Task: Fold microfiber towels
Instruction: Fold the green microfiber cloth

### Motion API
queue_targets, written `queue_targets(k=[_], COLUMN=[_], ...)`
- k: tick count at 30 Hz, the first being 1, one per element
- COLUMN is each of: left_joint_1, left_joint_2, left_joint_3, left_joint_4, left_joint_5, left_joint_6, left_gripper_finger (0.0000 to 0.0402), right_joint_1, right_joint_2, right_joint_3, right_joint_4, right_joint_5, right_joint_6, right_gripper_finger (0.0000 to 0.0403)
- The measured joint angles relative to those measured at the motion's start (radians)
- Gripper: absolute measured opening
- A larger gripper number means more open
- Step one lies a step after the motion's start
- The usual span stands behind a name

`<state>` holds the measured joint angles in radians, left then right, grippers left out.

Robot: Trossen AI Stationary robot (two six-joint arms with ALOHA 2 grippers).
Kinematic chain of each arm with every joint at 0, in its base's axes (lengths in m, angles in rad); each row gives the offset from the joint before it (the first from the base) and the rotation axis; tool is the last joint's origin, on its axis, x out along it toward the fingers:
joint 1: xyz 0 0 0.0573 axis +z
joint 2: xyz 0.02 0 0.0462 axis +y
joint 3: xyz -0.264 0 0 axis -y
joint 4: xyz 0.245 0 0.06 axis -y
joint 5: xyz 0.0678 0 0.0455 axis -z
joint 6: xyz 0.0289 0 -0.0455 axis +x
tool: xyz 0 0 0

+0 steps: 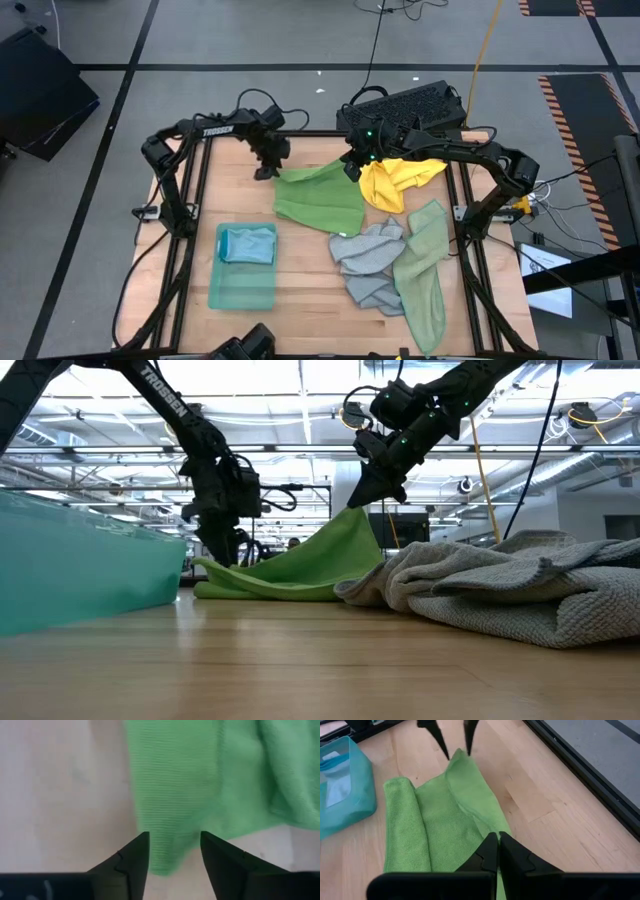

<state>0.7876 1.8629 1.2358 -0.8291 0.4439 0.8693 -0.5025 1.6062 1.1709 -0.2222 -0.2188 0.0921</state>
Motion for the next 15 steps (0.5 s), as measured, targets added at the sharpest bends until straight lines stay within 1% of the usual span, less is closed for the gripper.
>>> queue_targets(k=[4,9,15], left_joint_1=[-0.014,-0.029,-0.038], left_joint_2=[0.003,0.023,0.023], left_joint_3=[0.000,0.000,0.000], left_joint_4=[-0.039,-0.035,-0.054], left_joint_5=[0.001,-0.018,-0.042], left_joint_6=[0.021,0.017,0.013], left_gripper_finger=[0.0162,0.0149,0.0118], right_joint_1=[0.000,0.000,0.000], right_joint_2=[0.000,0.000,0.000], right_joint_3=[0.000,0.000,0.000], right_joint_4=[0.000,0.000,0.000], right_joint_5=[0.003,0.005,0.005], right_joint_6=[0.000,0.000,0.005], right_gripper_finger=[0.0000,0.0000,0.0000])
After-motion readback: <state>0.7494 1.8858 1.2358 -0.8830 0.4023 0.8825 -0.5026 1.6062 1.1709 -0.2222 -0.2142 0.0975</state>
